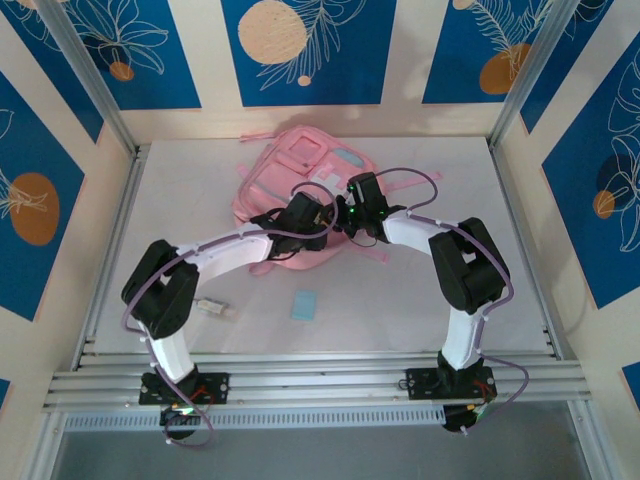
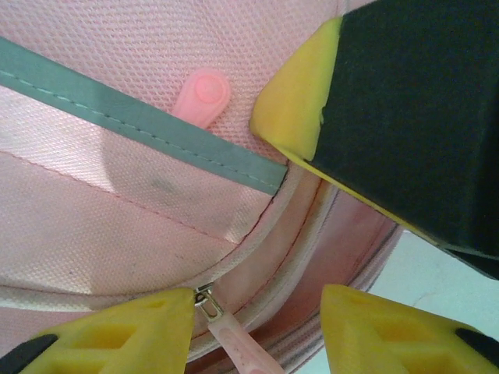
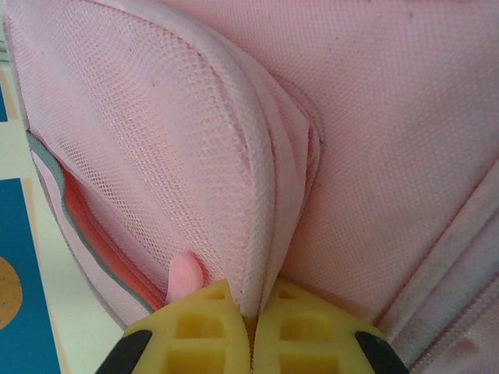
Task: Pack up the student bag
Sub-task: Unzip the student bag at the top-center of the table.
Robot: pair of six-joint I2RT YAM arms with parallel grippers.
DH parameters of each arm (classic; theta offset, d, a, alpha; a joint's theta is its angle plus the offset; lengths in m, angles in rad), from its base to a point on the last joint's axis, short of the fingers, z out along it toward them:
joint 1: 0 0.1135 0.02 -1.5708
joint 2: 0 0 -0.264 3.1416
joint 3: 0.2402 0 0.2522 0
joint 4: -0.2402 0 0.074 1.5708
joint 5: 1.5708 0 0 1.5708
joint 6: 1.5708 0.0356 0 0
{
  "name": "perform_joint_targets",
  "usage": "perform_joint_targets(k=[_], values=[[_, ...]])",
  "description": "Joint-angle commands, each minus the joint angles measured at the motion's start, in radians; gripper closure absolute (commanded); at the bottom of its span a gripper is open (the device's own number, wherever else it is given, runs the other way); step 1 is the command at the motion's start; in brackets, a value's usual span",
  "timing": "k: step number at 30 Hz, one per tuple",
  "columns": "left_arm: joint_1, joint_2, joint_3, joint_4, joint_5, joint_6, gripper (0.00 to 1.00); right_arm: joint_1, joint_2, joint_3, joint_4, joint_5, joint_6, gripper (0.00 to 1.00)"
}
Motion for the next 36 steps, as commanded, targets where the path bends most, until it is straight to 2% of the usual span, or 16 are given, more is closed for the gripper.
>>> perform_joint_targets(k=[1,9,15,20,27,32,36], values=[[-0.005,0.049,0.002,-0.086,-0.016,0.023,0.52,0.018,0.005,-0.024,0.011,-0.075,-0.004,1.00],[-0.006,-0.031,-0.092,-0.139,-0.055,0.035,0.52,0.008,-0.001,-0.029,0.015,-0.076,-0.005,1.00],[-0.007,-0.023,-0.104,-0.130,-0.062,0.037,0.53,0.010,0.001,-0.027,0.017,-0.073,-0.007,1.00],[-0.004,0.012,-0.047,-0.112,-0.082,0.071,0.68,0.010,-0.001,-0.027,0.014,-0.073,-0.012,1.00],[0.002,0.019,0.021,-0.138,-0.033,0.091,1.00,-0.002,-0.009,-0.026,-0.012,-0.063,-0.035,1.00],[0.043,-0.049,0.049,-0.264,0.112,0.164,1.00,-0.031,-0.026,-0.026,-0.072,-0.029,-0.088,1.00],[0.112,-0.084,0.075,-0.391,0.149,0.264,1.00,-0.057,-0.050,-0.030,-0.116,-0.011,-0.135,1.00]])
